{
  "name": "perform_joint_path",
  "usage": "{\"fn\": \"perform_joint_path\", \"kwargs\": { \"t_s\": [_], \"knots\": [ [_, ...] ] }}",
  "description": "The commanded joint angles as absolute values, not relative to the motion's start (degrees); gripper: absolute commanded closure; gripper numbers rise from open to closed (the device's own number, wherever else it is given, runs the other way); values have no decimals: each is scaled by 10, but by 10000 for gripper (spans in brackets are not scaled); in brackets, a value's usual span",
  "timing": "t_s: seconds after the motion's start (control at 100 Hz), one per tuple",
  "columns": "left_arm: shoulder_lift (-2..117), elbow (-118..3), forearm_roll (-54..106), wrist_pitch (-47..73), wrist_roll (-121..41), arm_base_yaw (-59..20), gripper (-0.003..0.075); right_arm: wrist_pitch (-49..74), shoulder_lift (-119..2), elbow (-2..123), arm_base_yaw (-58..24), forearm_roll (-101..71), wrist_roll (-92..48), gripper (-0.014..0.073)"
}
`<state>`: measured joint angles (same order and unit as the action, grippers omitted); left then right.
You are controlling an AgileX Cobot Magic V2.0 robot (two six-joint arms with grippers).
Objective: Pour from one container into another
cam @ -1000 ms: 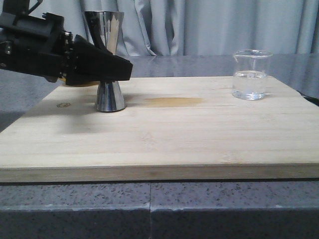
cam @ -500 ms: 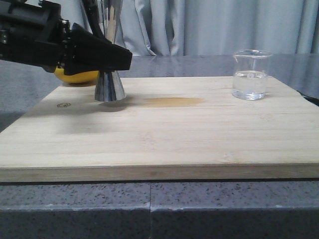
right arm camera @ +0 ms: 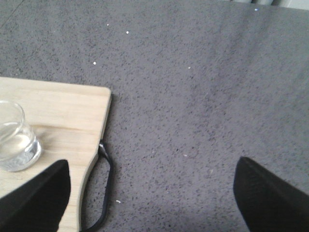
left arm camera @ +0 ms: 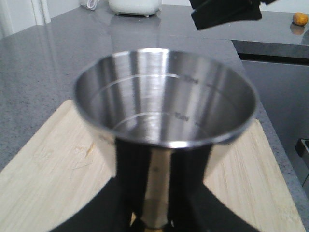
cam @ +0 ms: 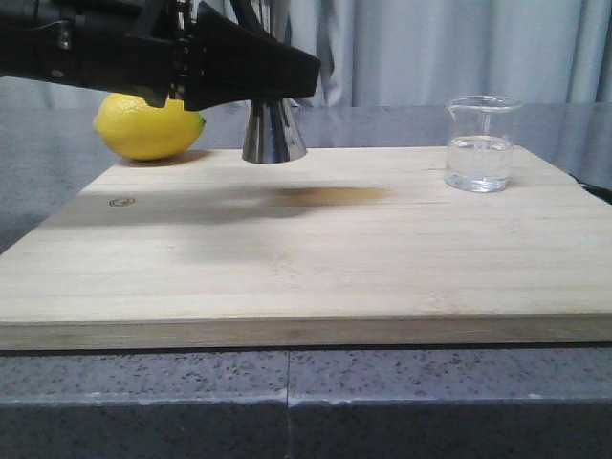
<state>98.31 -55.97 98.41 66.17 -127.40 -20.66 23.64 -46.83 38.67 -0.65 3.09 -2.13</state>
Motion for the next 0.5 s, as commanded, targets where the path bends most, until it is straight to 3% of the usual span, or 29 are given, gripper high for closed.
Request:
{"fn": "perform_joint_path", "kwargs": {
  "t_s": [0.0, 0.49],
  "knots": [
    [956, -581, 1029, 726, -1267, -213, 661, 154, -469, 376, -12, 25, -26, -34],
    [956, -581, 1036, 721, -1267, -213, 661, -153, -469, 210, -144, 15, -26, -34]
  ]
}}
